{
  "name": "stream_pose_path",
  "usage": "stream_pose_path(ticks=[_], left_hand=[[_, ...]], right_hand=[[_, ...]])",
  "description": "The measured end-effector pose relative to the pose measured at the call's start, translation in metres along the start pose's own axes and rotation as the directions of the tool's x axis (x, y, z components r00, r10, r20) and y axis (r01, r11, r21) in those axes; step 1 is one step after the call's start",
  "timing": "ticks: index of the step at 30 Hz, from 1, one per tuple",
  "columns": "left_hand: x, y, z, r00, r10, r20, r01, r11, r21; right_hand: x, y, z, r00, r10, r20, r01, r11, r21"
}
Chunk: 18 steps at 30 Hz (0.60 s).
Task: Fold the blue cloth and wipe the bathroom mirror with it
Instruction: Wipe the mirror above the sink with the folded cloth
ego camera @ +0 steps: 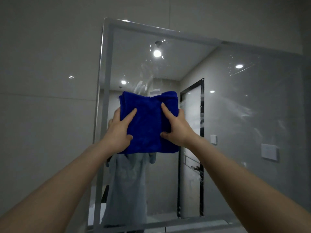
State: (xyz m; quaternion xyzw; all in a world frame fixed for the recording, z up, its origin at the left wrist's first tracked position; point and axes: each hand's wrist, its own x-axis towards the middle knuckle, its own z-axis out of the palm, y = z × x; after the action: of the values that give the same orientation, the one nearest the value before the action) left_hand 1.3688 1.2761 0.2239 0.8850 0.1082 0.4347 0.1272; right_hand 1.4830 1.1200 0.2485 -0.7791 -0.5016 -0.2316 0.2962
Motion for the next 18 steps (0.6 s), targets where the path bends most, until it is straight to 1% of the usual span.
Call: stream_pose_path(ticks=[3,6,9,12,14,16,17,18], left_hand=[[0.021,-0.005,0.006,0.998,0.009,-0.066,-0.006,0.999,0.042],[0.033,-0.01,0.02,0.997,-0.045,-0.059,0.053,0.99,0.127],[0.034,-0.022,0.04,0.992,-0.113,-0.046,0.119,0.98,0.159],[0.034,-0.029,0.055,0.989,-0.117,-0.087,0.128,0.983,0.131],[0.037,-0.029,0.054,0.988,-0.119,-0.098,0.134,0.977,0.164],[0.036,-0.026,0.052,0.984,-0.152,-0.098,0.171,0.955,0.24],[0.036,-0.025,0.05,0.98,-0.159,-0.116,0.188,0.932,0.311],[0.036,-0.023,0.049,0.978,-0.154,-0.139,0.199,0.885,0.421]], right_hand=[[0.024,0.004,0.002,1.0,-0.008,-0.031,0.005,0.996,-0.093],[0.042,0.012,0.016,0.999,0.046,0.005,-0.045,0.987,-0.155],[0.053,0.022,0.041,0.99,0.128,0.051,-0.119,0.981,-0.152],[0.061,0.033,0.057,0.992,0.124,0.024,-0.12,0.986,-0.118],[0.063,0.036,0.057,0.993,0.114,0.021,-0.111,0.988,-0.108],[0.062,0.034,0.056,0.99,0.142,0.009,-0.139,0.979,-0.15],[0.061,0.033,0.056,0.987,0.158,-0.024,-0.159,0.967,-0.199],[0.061,0.032,0.055,0.984,0.165,-0.069,-0.178,0.945,-0.274]])
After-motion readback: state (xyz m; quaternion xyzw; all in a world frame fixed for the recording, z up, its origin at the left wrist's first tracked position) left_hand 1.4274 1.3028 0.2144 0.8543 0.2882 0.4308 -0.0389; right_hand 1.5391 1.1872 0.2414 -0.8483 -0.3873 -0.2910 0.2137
